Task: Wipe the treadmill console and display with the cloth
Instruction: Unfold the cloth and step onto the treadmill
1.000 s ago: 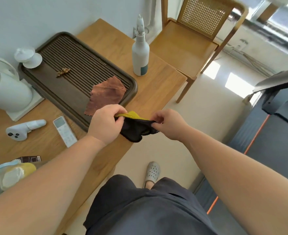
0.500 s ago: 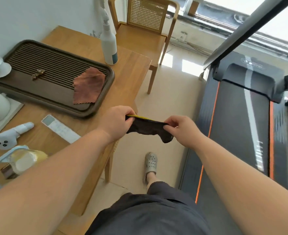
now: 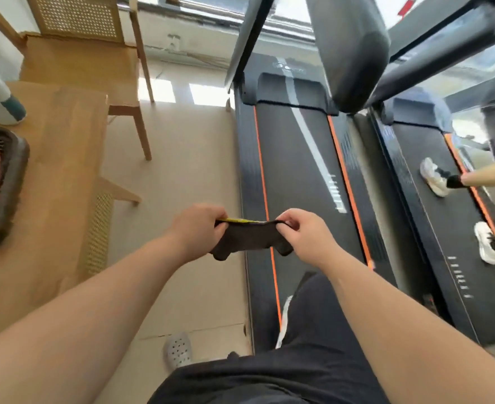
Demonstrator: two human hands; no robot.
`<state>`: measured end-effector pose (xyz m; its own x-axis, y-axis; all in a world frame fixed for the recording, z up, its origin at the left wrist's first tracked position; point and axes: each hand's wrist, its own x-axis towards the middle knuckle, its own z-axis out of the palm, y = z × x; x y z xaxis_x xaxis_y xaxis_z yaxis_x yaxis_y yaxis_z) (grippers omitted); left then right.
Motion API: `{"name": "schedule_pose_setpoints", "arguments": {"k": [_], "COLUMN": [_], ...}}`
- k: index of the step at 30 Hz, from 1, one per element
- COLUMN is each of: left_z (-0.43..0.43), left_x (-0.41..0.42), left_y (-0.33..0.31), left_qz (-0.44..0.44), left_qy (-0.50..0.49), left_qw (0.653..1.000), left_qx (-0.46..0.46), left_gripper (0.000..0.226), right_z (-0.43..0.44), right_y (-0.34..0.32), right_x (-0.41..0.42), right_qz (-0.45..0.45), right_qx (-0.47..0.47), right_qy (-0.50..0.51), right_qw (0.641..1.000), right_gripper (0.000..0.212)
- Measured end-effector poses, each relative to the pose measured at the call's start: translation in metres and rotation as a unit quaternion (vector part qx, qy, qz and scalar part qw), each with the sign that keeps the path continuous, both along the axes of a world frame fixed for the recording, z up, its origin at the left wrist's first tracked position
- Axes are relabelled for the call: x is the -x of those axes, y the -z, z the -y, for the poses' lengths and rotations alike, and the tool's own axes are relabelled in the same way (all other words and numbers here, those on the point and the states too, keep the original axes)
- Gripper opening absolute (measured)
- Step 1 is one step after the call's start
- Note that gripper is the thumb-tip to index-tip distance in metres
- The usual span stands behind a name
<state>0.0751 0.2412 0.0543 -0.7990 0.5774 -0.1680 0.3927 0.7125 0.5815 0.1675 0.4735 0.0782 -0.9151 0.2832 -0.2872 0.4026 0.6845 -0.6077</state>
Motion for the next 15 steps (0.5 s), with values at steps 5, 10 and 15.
{"name": "schedule_pose_setpoints", "arguments": {"k": [5,10,15], "left_z": [-0.113,-0.258,-0.384], "left_x": [-0.003,-0.014,-0.013], "left_y": [-0.003,-0.01,-0.047], "left_qz": [0.013,0.011,0.114], "left_qy": [0.072,0.083,-0.034], "left_qw": [0.997,0.996,0.992], "left_qx": [-0.016,-0.026,-0.037], "left_gripper": [0.014,0.011,0.008], "right_z": [-0.101,-0.231,-0.367], "right_y": [0.0,0.001,-0.023], "right_x": [-0.023,-0.026,-0.017], "right_qz": [-0.035,-0.089,-0.104], "right_qx": [0.008,0.021,0.042], "right_qy": [0.102,0.163,0.125], "right_qw": [0.994,0.982,0.986], "right_gripper": [0.018,0.014,0.01]}}
